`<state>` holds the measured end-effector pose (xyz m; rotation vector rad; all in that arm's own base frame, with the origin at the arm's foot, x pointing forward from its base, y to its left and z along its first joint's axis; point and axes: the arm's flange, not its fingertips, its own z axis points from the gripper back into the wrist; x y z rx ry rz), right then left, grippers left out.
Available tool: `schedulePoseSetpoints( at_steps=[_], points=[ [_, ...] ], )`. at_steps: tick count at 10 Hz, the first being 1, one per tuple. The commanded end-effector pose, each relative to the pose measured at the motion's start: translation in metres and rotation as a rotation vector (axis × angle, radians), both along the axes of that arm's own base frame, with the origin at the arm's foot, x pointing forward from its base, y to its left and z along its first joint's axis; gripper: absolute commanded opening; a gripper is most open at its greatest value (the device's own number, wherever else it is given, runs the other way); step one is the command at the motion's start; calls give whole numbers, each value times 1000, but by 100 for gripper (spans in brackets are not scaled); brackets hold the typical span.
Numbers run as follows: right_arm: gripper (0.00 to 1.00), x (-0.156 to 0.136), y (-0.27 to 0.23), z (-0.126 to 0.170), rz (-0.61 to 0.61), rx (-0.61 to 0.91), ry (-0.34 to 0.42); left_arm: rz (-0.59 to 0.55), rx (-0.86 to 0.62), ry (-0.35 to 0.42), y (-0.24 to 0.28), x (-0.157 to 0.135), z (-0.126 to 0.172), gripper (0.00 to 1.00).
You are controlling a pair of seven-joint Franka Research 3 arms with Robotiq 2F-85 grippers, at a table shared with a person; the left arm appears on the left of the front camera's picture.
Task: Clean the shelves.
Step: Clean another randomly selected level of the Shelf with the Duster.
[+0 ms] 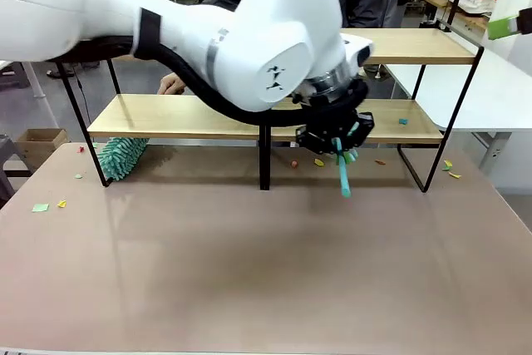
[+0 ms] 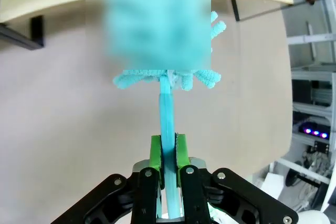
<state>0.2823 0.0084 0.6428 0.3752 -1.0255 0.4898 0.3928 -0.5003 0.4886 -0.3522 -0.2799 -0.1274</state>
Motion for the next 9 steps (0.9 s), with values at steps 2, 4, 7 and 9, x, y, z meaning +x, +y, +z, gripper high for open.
schedulePoseSetpoints(
  at_steps=[2, 4, 7, 9],
  points=[
    [100, 0, -1, -1, 5, -2, -1, -112, 1, -50, -19, 24, 6, 12],
    [100, 0, -1, -1, 5, -2, -1, -195, 11, -46, -26, 29, 7, 12],
    [100, 0, -1, -1, 5, -2, -1, -432, 112, 5, -25, 33, 5, 12],
    [100, 0, -1, -1, 5, -2, -1, -560, 117, 31, -8, 31, 9, 12]
  ],
)
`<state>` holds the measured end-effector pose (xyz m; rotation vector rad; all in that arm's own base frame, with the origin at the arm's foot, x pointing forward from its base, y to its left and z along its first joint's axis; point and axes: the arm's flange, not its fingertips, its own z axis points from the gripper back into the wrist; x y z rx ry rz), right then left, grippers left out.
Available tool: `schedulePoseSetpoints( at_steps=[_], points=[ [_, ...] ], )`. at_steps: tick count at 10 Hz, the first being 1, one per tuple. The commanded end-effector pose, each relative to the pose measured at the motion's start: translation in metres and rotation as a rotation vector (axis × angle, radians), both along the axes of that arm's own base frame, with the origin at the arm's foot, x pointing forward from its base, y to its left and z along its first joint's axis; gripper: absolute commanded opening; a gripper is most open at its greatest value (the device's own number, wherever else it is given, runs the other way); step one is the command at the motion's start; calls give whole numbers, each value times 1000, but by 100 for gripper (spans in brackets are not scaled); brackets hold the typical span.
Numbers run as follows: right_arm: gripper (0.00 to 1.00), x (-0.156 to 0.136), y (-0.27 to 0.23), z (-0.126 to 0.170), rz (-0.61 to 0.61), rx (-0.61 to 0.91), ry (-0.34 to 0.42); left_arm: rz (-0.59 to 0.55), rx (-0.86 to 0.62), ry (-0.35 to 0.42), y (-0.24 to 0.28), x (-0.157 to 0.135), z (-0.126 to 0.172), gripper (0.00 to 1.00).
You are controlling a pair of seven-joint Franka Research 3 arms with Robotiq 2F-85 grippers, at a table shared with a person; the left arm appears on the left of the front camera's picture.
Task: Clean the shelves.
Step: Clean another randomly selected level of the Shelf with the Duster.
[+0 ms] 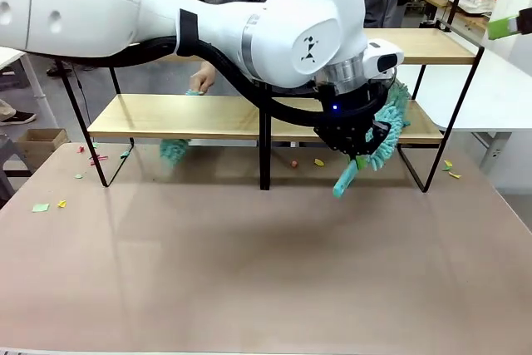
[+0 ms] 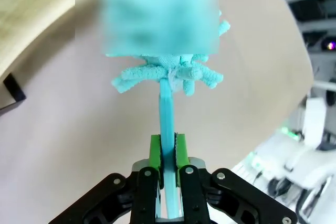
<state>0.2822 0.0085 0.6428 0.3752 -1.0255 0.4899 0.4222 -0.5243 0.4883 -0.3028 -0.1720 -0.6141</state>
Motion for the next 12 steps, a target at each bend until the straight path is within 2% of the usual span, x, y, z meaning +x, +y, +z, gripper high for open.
schedulePoseSetpoints(
  at_steps=[1, 4, 5, 7, 9, 11, 12],
  points=[
    [100, 0, -1, -1, 5, -2, -1, -130, 10, 30, 24, -1, 13, 12],
    [100, 0, -1, -1, 5, -2, -1, -451, 72, 65, 52, -22, 22, 12],
    [100, 0, -1, -1, 5, -2, -1, -500, 66, 79, 63, -29, 26, 12],
    [100, 0, -1, -1, 5, -2, -1, -455, 33, 35, 82, -36, 33, 12],
    [100, 0, -1, -1, 5, -2, -1, -456, 2, 14, 95, -46, 39, 12],
    [100, 0, -1, -1, 5, -2, -1, -478, -28, 16, 109, -62, 43, 12],
    [100, 0, -1, -1, 5, -2, -1, -483, -93, 39, 126, -83, 51, 12]
  ],
)
